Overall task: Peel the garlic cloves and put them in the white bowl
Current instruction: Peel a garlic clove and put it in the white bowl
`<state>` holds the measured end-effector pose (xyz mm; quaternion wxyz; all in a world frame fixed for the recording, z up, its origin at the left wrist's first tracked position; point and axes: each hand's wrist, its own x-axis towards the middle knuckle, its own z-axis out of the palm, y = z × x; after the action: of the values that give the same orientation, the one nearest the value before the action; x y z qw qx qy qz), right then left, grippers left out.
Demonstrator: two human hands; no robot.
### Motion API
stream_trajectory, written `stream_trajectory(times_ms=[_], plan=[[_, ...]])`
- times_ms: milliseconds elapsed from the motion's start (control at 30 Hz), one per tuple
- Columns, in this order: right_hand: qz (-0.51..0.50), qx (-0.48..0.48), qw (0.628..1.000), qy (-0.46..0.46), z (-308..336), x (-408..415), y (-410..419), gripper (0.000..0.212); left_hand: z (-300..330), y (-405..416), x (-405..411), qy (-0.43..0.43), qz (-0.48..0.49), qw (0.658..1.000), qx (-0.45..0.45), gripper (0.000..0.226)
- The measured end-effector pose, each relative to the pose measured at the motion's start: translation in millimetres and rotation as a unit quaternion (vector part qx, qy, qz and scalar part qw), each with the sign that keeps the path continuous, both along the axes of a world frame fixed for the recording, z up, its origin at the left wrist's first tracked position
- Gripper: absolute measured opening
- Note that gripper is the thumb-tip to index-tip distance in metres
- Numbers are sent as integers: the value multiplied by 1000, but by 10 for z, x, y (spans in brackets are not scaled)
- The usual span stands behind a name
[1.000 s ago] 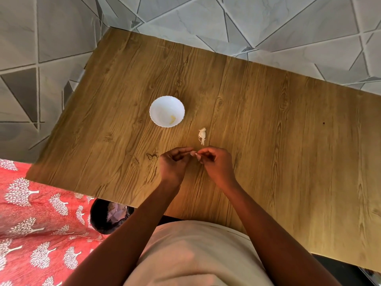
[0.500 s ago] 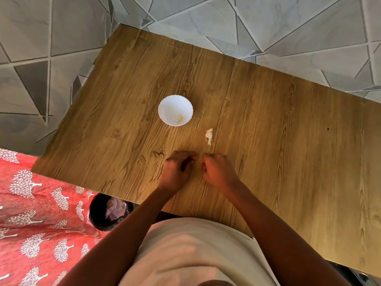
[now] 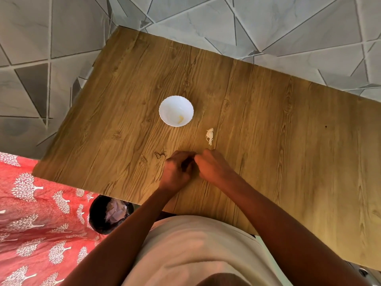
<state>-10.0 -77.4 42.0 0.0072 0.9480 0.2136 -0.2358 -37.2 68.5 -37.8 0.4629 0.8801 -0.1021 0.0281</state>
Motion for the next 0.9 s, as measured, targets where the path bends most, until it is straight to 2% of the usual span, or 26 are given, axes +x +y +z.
stream_trajectory(times_ms=[67, 167, 233, 333, 433, 533, 667, 767, 833, 900], plan=[[-27, 16, 999, 8, 5, 46, -17, 30, 20, -1, -12, 2, 4, 1000, -3, 39], [-155, 118, 980, 34, -69, 148, -141, 19, 82, -43, 1, 9, 11, 1000, -27, 37], [-248, 198, 946, 61, -163, 139, -238, 10, 117, -77, 13, 26, 16, 999, -36, 33], [-357, 314, 873, 107, -254, 8, -323, 15, 105, -80, 60, 50, 13, 998, -21, 27], [-392, 360, 840, 107, -283, -80, -347, 14, 131, -89, 89, 80, 13, 995, -50, 19], [-368, 371, 845, 114, -284, -94, -331, 12, 179, -107, 123, 94, 10, 992, -83, 12], [-323, 389, 860, 70, -274, -99, -326, 20, 210, -98, 203, 127, 0, 985, -113, 10], [-237, 356, 904, 15, -269, -113, -345, 17, 257, -125, 232, 162, 5, 978, -127, 12], [-153, 278, 948, -40, -274, -137, -333, 21, 260, -143, 232, 188, 17, 972, -141, 18], [-93, 223, 964, -107, -294, -135, -341, 28, 265, -153, 232, 221, 30, 961, -163, 19]])
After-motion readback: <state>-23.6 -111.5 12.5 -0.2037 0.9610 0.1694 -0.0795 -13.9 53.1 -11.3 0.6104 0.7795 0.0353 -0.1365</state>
